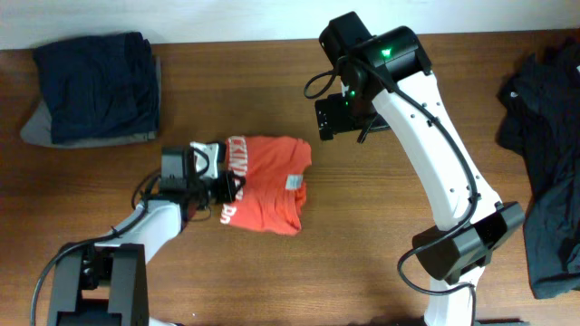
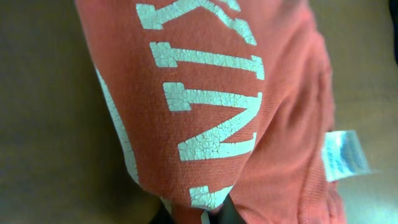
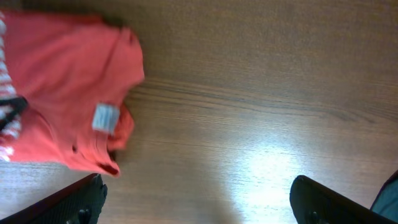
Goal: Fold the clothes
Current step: 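Carry the folded shirt leftward onto the navy garment stack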
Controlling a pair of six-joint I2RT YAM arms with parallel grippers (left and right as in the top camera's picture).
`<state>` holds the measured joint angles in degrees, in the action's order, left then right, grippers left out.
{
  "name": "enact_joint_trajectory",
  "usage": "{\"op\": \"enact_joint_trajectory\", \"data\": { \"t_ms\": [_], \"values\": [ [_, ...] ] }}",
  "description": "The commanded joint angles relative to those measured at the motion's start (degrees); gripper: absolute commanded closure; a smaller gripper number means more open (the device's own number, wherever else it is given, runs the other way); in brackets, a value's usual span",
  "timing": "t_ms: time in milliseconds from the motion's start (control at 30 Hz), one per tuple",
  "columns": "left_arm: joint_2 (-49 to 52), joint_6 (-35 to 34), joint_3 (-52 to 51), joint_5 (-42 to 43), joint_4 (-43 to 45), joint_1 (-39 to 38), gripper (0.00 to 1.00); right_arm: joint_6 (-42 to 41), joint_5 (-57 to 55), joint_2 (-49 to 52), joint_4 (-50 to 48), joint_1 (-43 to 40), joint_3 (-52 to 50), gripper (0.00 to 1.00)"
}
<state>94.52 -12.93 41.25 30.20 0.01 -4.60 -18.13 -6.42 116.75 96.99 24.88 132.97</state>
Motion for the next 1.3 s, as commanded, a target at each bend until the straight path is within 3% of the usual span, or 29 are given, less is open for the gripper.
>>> {"op": "enact_joint_trajectory", "data": {
  "t_ms": [0, 300, 767, 1267],
  "values": [
    [0.37, 0.39, 5.25, -6.14, 0.87, 0.04, 1.00, 0.81, -0.26, -0.13, 0.33, -0.17, 0.31, 0.01],
    [0.37, 3.48, 13.81, -21.11, 5.05, 0.04, 1.00, 1.42, -0.26, -0.13, 0.33, -0.17, 0.31, 0.01],
    [2.34, 5.31, 18.49, -24.11, 14.91, 4.11, 1.00, 1.64, -0.26, -0.13, 0.09, -0.17, 0.33, 0.01],
    [24.50, 11.17, 59.04, -15.98, -13.70, 9.64, 1.00, 1.66, -0.28, -0.13, 0.35, -0.17, 0.33, 0.01]
  ]
}}
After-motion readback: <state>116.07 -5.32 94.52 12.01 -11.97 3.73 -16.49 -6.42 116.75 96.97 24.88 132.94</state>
